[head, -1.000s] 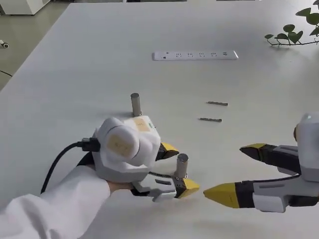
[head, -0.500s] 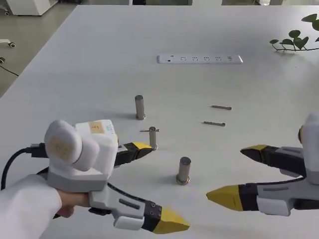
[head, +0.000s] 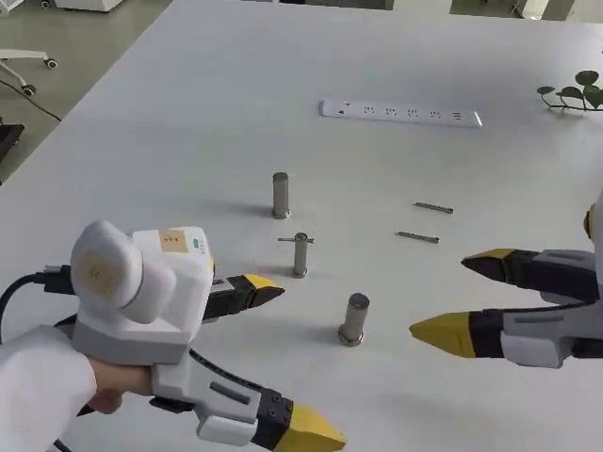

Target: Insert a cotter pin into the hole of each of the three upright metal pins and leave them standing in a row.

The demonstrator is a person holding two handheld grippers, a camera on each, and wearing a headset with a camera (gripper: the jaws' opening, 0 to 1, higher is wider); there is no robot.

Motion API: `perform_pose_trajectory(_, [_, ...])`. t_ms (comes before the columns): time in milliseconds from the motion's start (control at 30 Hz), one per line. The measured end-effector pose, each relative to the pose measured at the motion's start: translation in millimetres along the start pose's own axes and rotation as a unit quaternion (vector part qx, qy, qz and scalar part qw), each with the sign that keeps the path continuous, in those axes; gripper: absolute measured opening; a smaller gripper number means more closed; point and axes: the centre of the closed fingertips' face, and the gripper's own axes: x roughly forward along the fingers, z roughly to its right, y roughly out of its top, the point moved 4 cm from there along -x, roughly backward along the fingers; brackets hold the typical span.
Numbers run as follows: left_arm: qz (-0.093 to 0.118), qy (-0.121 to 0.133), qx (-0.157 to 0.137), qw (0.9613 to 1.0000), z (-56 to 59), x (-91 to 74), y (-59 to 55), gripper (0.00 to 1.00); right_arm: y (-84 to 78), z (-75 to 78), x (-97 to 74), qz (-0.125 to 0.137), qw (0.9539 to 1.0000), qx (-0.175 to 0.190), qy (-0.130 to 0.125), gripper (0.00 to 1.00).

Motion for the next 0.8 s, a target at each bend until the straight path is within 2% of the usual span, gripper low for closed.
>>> perform_pose_trajectory(300, [0.009,0.008,-0.020,0.9997,-3.7,-6.9,7.0,0.99,17.6,30.6,7.1,-0.046,0.9974,-0.053,0.016,0.51])
perform_pose_trajectory(433, [0.011,0.015,-0.024,0.9995,-4.7,-8.6,7.8,0.99,18.7,45.7,13.6,-0.086,0.9916,-0.093,0.025,0.46])
perform_pose_trajectory(533, [0.012,0.016,-0.028,0.9994,-3.8,-9.6,7.6,0.99,20.7,56.3,19.9,-0.101,0.9892,-0.103,0.028,0.37])
perform_pose_trajectory(600, [0.010,0.020,-0.029,0.9993,-3.6,-10.3,7.0,0.99,21.4,69.7,27.5,-0.119,0.9874,-0.101,0.023,0.30])
perform_pose_trajectory(667, [0.011,0.024,-0.031,0.9992,-3.7,-11.3,7.1,0.99,22.2,78.7,34.1,-0.124,0.9865,-0.104,0.022,0.23])
perform_pose_trajectory(700, [0.011,0.026,-0.031,0.9991,-4.0,-12.0,7.1,0.99,22.1,84.0,38.1,-0.132,0.9852,-0.108,0.022,0.21])
perform_pose_trajectory(733, [0.011,0.029,-0.031,0.9991,-4.3,-12.6,7.4,0.99,18.5,89.2,38.2,-0.156,0.9792,-0.128,0.023,0.19])
perform_pose_trajectory(767, [0.010,0.032,-0.029,0.9990,-4.6,-13.3,7.5,0.99,17.4,97.7,41.1,-0.174,0.9728,-0.152,0.014,0.18])
perform_pose_trajectory(800, [0.005,0.034,-0.030,0.9990,-4.6,-14.2,7.2,0.99,16.6,103.6,42.3,-0.185,0.9695,-0.161,0.001,0.18])
